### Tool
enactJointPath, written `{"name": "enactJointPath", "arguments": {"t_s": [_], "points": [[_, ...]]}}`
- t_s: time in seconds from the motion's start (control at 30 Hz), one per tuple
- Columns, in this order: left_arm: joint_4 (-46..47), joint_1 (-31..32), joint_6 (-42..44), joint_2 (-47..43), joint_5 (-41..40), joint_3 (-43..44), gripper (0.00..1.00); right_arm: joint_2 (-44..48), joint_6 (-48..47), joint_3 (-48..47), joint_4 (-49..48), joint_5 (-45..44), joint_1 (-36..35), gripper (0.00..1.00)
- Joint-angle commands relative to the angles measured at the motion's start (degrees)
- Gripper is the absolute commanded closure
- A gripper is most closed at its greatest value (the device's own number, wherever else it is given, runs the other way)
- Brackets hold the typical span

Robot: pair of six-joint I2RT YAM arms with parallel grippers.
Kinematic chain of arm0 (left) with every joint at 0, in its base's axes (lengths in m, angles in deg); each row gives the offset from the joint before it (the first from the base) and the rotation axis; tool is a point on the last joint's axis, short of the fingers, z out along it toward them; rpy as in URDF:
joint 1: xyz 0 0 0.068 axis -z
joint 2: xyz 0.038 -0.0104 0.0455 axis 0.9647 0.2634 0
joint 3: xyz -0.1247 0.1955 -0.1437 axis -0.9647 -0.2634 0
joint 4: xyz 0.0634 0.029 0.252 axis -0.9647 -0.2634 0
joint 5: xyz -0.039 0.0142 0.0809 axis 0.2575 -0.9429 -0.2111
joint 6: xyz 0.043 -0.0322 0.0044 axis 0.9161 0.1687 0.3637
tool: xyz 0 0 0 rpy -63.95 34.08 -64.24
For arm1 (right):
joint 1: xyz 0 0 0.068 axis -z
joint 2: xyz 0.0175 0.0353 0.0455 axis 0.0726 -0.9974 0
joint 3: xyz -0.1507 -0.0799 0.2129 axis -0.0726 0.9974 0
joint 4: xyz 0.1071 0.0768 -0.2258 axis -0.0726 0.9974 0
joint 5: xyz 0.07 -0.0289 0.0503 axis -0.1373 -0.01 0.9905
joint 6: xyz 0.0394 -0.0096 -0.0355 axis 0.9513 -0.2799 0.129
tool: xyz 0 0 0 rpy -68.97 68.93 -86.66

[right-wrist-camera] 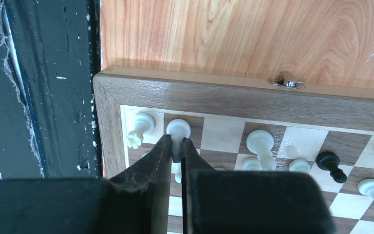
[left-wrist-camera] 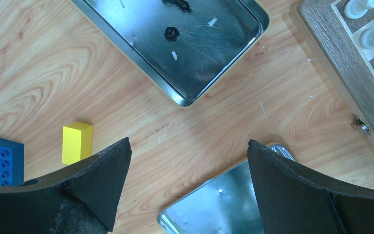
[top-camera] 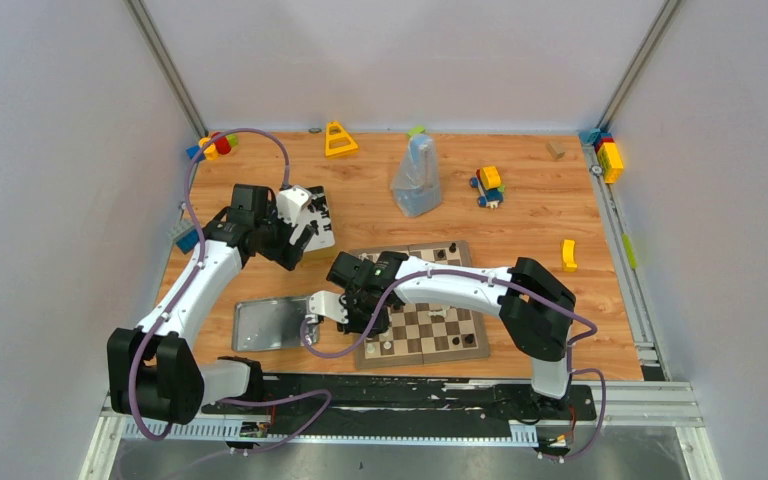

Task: Set up the chess pieces on the board
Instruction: Place the chess piece on the chessboard, then move the chess piece to the chessboard.

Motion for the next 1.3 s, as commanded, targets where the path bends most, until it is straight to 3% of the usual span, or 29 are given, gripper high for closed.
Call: {"name": "enactJointPath", "arguments": {"t_s": [0.0,0.1,0.33,0.7,0.87,1.27], "points": [[0.1,-0.6,-0.6,-1.5,1.1,1.7,0.04,-0.6,-0.6,-0.7,-1.5,-0.1,-0.4,0.89],[0.1,-0.5,-0.5,-1.3,1.1,1.7,0.04,0.1,-0.6,-0.7,-1.5,-0.9,-0.4,0.77],[0.1,-0.5,-0.3,-0.9,1.0,1.6,0.04,2.7,-0.5,-0.5,-1.3,-3.4,-0.3,0.60],[0.1,-0.5,-0.2,-1.2,1.2,1.6,0.04,8.9,2.7,0.8,-1.0,-1.9,5.7,0.64],[0.1,-0.5,-0.3,-1.1,1.3,1.7,0.04,8.2,5.0,1.4,-1.0,0.3,9.4,0.68],[-0.1,-0.5,-0.2,-0.9,1.3,1.7,0.04,5.0,5.3,3.0,-1.3,3.3,10.4,0.66]]}}
